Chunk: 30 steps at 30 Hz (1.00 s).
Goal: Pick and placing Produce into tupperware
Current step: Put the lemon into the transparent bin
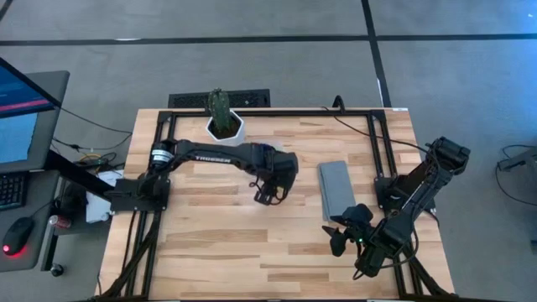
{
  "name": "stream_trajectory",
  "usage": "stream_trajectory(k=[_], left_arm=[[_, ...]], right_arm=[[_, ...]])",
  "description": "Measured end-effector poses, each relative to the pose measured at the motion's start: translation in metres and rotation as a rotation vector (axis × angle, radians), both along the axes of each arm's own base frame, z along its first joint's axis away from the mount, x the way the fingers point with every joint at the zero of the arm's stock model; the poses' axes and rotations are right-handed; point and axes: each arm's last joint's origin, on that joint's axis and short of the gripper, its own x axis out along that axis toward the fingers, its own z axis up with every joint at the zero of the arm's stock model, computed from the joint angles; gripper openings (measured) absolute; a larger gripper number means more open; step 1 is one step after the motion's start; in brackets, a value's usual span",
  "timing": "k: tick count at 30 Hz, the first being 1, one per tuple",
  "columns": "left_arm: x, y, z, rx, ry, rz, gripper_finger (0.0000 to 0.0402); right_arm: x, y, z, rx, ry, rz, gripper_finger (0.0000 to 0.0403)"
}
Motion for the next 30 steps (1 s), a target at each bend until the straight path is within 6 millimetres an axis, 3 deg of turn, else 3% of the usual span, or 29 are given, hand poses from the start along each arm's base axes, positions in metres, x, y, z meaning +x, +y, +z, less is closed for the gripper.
stream_trajectory(k=[30], left_arm=[[-0.014, 0.108, 0.001, -0.008, -0.031, 0.258, 0.0210]], right_arm=[[-0.001, -0.001, 0.000, -0.009, 0.007, -0.002, 0.0260]])
